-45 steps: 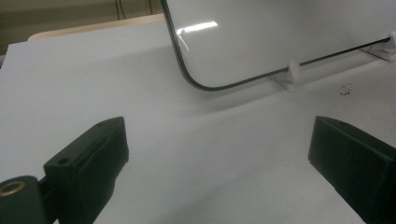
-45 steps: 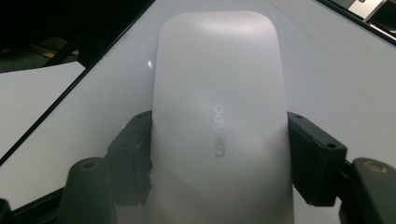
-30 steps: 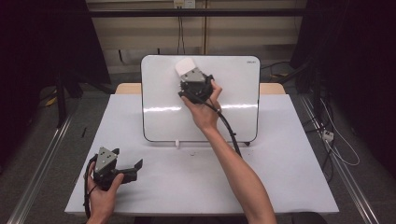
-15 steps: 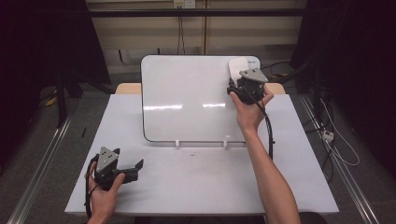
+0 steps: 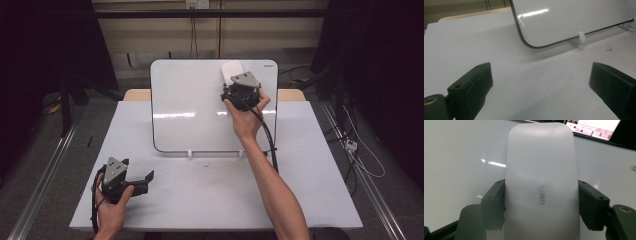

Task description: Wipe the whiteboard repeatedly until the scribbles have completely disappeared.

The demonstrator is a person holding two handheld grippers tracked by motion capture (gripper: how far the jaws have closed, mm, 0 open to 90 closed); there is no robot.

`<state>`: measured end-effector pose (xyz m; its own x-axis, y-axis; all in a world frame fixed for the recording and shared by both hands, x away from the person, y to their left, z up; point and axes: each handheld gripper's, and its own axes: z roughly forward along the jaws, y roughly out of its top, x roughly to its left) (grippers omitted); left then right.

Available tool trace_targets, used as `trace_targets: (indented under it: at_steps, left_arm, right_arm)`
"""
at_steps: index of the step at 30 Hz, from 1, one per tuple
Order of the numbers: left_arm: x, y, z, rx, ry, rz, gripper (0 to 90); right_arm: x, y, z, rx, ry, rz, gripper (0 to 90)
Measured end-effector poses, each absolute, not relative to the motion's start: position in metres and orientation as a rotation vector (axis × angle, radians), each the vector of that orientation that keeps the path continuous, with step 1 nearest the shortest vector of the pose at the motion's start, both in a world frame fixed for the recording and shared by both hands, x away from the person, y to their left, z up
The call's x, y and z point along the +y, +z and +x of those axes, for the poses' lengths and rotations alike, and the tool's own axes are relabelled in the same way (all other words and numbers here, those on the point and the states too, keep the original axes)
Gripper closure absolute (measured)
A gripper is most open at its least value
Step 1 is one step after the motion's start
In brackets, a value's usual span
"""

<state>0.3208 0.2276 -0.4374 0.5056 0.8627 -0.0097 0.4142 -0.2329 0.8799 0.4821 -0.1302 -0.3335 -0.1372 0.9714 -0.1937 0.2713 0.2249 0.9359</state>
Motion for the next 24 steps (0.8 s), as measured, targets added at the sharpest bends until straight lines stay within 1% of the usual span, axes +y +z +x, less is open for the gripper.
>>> trace_targets:
  at_steps: [9, 15, 24]
  left_arm:
    - [0.229, -0.436, 0.319, 1.055, 0.624, 1.826, 4.9]
    - [0.230, -0.434, 0.318, 1.043, 0.628, 1.809, 4.9]
    - [0.228, -0.434, 0.318, 1.040, 0.630, 1.813, 4.9]
  right_arm:
    - [-0.050, -0.332, 0.492, 1.697, 0.974, 1.066, 31.4]
    - [-0.004, -0.339, 0.490, 1.810, 0.873, 0.932, 31.5]
    - [0.022, -0.363, 0.469, 1.936, 0.802, 0.814, 31.6]
